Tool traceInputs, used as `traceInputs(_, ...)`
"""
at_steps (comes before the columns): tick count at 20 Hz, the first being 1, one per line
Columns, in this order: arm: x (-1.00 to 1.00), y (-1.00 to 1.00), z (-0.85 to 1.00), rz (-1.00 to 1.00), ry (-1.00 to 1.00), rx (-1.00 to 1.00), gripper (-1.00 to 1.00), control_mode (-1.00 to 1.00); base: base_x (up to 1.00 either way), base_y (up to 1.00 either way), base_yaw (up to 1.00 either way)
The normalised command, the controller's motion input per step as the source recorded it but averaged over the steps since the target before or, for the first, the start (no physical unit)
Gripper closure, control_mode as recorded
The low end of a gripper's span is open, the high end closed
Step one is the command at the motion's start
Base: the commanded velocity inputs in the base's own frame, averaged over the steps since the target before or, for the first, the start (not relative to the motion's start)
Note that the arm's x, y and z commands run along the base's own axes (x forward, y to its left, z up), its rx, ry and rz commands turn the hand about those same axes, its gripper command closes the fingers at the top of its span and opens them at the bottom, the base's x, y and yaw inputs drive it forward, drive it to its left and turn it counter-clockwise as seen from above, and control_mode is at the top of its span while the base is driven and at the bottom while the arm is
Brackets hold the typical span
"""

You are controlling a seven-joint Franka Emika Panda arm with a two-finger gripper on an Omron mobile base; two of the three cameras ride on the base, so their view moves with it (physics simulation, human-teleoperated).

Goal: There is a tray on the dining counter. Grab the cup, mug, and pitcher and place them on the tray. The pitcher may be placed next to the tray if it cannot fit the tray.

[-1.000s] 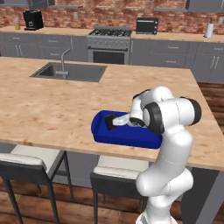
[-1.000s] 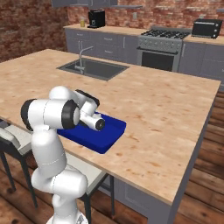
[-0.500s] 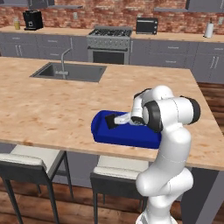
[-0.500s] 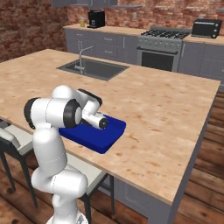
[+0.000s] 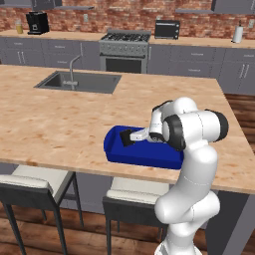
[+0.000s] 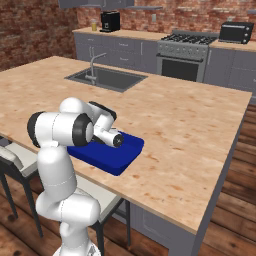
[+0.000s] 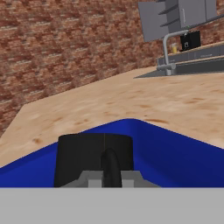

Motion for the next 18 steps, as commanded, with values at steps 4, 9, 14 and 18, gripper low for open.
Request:
traceInputs(4, 0.0, 0.0, 0.0, 0.0, 0.0, 0.0, -1.0, -1.0, 0.0, 0.0, 0.0)
traceInputs(9, 0.0, 0.0, 0.0, 0.0, 0.0, 0.0, -1.0, -1.0, 0.0, 0.0, 0.0)
traceInputs(14, 0.0, 0.0, 0.0, 0.0, 0.0, 0.0, -1.0, -1.0, 0.0, 0.0, 0.0)
traceInputs(18, -0.01, 0.0, 0.0, 0.0, 0.0, 0.0, -1.0, -1.0, 0.0, 0.0, 0.0)
